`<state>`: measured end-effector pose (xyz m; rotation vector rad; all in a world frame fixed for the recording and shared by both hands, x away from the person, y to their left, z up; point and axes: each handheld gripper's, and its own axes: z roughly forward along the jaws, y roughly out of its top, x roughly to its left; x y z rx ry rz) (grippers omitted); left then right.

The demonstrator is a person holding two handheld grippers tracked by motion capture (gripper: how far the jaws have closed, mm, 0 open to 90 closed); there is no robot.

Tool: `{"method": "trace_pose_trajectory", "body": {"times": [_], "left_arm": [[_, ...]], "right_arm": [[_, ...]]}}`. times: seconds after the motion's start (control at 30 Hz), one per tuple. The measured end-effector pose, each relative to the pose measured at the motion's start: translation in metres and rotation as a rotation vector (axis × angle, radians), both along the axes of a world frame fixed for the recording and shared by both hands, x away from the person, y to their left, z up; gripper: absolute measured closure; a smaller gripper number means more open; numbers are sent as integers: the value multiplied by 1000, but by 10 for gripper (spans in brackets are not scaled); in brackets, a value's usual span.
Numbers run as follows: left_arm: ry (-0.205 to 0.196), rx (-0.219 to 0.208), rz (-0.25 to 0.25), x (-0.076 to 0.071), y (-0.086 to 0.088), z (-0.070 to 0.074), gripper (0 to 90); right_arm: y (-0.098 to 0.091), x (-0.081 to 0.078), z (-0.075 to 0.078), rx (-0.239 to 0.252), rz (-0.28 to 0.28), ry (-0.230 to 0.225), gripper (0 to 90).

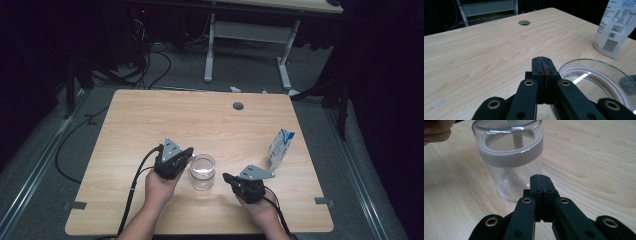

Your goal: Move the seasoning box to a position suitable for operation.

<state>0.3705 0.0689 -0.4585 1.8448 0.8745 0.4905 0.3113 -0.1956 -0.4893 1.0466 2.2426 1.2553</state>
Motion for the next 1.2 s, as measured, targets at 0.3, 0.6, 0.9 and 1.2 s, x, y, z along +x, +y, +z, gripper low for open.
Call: {"method": "trace_pose_trajectory", "body": {"times": [0.3, 0.6, 0.9, 1.2], "left_arm": [[-12, -4, 2, -1, 0, -2, 900], [-18, -9, 1, -1, 1, -3, 900], [-20, -13, 2, -1, 1, -3, 900], [-20, -15, 4, -1, 1, -4, 900]], "right_arm": [[4, -2, 3, 8, -6, -11, 900], [9, -4, 5, 8, 7, -37, 899], [12, -5, 6, 6, 8, -45, 899], [15, -5, 8, 17, 13, -61, 898]]}}
